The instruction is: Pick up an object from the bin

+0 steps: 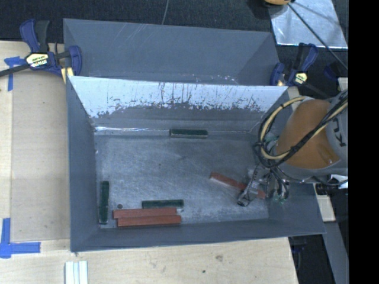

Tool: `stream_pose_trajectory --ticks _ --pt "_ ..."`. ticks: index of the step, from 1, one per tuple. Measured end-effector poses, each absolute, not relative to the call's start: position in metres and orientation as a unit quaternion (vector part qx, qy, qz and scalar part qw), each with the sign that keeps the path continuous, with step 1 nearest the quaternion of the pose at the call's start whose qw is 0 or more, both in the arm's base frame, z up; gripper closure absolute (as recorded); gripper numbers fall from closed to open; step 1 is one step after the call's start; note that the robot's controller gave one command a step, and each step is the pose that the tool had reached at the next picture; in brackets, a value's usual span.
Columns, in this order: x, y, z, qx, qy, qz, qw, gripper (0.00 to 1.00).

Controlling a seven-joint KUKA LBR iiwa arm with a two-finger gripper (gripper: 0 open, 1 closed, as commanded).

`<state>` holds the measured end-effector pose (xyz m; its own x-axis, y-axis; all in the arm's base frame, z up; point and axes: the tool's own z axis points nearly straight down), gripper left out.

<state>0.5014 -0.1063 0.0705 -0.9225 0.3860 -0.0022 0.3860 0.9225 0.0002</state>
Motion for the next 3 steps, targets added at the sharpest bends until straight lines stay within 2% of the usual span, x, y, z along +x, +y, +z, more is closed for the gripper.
stream_pose_trajectory --ticks 1,2,3 --pt "0.501 -0.106 0.073 0.196 0.981 0.000 0.001 1.00" --pt "0.499 -0.106 0.084 0.197 0.980 0.000 -0.003 1.00" --pt "0.499 -0.106 0.106 0.196 0.981 0.000 -0.002 1.00"
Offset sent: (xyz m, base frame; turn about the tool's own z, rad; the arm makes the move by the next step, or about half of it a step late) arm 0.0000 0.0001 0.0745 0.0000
